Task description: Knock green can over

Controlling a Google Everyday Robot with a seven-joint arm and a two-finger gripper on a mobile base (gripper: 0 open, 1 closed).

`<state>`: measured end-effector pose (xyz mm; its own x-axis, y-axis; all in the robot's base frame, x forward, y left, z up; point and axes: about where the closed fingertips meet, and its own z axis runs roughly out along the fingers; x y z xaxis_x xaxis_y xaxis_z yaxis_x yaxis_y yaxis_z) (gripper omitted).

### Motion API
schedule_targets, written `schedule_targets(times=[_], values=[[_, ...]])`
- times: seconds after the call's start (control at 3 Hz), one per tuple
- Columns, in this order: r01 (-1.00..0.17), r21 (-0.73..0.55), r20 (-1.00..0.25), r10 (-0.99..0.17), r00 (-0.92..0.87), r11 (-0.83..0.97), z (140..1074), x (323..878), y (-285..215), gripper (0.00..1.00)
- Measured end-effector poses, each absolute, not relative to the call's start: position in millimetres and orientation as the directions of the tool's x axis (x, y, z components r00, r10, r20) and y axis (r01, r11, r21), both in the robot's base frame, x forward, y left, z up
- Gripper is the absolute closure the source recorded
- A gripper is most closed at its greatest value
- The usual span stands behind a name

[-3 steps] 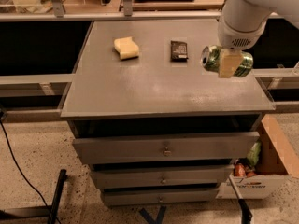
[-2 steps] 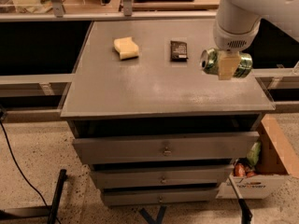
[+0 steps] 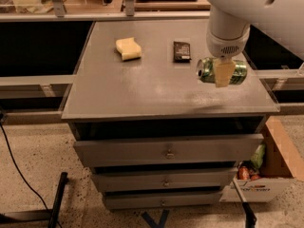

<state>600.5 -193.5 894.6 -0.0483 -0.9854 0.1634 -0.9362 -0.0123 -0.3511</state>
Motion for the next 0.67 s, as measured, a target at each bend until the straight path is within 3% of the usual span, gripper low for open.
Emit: schedule_targets(times=[0.67], values=[[-0.977,-0.212,0.174,-0.985,-0.01,-0.028,841.6,594.6,-189.0,0.12]])
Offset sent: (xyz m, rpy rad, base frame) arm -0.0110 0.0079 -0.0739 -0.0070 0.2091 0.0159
